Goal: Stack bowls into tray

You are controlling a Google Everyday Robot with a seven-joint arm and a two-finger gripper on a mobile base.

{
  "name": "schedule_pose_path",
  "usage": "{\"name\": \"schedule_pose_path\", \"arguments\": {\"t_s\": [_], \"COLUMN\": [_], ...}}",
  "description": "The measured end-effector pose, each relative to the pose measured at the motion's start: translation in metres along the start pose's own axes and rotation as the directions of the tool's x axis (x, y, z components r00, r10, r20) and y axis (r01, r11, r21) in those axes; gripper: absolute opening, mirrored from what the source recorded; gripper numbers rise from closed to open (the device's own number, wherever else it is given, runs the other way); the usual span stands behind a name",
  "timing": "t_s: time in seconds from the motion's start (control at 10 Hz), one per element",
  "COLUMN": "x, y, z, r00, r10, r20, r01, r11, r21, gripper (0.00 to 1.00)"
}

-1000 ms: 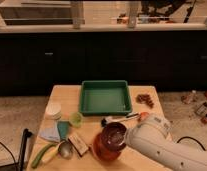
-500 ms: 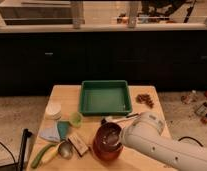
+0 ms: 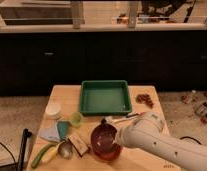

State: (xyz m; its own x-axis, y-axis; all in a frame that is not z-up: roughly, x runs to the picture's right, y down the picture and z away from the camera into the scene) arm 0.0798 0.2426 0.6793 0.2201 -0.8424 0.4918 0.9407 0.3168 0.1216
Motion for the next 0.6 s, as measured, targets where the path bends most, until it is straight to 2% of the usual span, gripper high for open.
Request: {"name": "schedule_pose_path", "arguments": {"t_s": [0.3, 0.5, 0.6], "x": [-0.001, 0.0, 0.001], "y": [0.007, 0.01, 0.014], "z": [0.009, 0.012, 0.014], "r00": [0.999, 0.998, 0.996], "r10": [0.032, 0.048, 0.063], "r20": [0.027, 0.045, 0.062], "r01": [-0.032, -0.049, -0.064], "r11": [0.999, 0.999, 0.998], "r21": [0.006, 0.007, 0.016], "gripper": [0.01, 0.14, 0.29]}}
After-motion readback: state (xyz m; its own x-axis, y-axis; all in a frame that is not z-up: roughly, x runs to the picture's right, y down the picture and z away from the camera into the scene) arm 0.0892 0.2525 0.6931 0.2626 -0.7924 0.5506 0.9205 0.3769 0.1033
